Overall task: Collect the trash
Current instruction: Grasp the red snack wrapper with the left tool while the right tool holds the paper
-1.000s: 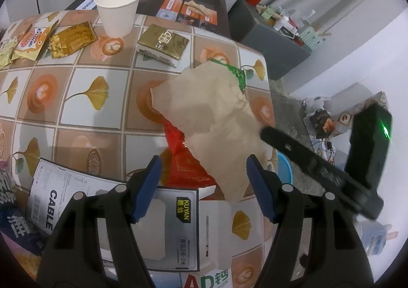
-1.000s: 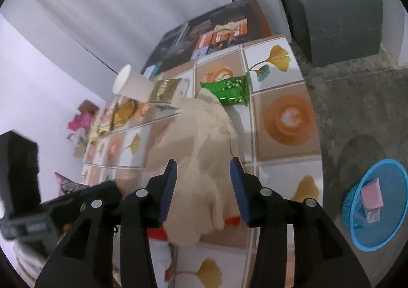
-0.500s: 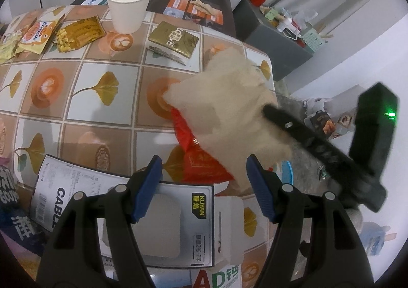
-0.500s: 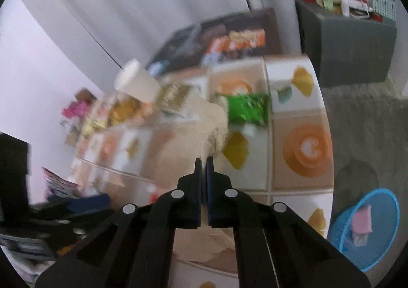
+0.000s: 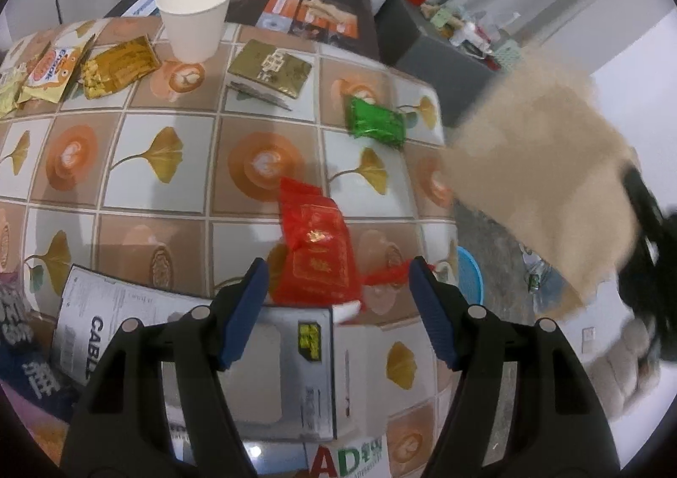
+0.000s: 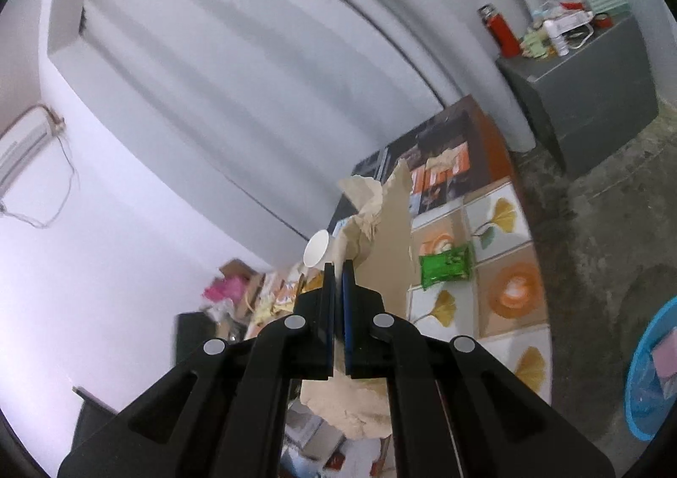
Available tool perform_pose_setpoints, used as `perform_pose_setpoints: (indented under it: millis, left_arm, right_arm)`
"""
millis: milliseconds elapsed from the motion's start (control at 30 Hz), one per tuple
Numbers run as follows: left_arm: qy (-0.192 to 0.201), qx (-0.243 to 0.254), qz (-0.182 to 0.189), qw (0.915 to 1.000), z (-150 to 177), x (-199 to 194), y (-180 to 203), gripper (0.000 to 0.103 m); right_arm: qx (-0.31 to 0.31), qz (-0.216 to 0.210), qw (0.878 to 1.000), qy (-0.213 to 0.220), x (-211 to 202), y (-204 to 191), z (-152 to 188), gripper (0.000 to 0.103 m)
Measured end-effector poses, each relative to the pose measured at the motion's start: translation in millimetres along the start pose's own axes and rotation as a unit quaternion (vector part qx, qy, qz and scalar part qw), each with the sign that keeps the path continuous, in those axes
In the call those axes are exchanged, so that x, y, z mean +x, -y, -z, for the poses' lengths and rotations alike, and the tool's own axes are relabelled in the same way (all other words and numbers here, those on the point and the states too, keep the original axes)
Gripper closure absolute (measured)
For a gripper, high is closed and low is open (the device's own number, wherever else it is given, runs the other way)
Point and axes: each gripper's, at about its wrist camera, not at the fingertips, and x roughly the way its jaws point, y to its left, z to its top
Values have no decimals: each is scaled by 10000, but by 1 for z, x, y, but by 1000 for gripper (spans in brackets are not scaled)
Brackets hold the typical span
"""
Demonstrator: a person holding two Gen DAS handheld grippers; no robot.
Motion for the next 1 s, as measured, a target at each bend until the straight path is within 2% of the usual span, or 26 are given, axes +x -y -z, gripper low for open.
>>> perform_pose_setpoints:
  millis: [200,367,467,500,567,633,667,733,900,933,1000]
  left_arm:
    - [-419,-93,-503,9978,-24,38,-17,38]
    - [-866,177,-559,9945,-31,65,-15,38]
    - [-1074,453,-622,9912,-29,78,-7,45]
    - [-1094,511,-645,9906,-28,81,-6,53]
    - [-1036,709,-790,9889,-27,84,1,60]
    - [-1013,840,-897,9872,-26,86,5,76]
    - [-1007,873,-925,9868,-26,87,6,78]
    - [-967,926,-981,9861,-26,88,7,88]
    - [-648,1043,-1042,9870,-27,77,11,94]
    - [-548,1066,-1047,9873,-28,72,12,101]
    - [-355,1079,-1035,9881,-29,62,17,101]
  right_arm:
    - [193,254,9995,41,-45,29,28,100]
    - [454,332,9984,-57,-58,55,58,99]
    - [541,370,9978,-21,-66,64,73,100]
    - [562,382,9977,1,-68,66,78,99]
    - [637,361,9973,43,-72,69,85,99]
    - [723,359,9967,92,-77,73,93,99]
    - [745,365,9965,101,-79,75,95,100]
    - [804,395,9959,113,-82,80,100,99]
    - [904,509,9944,185,-96,91,109,99]
    - [929,538,9940,206,-100,94,110,99]
    - [956,580,9934,241,-104,97,110,99]
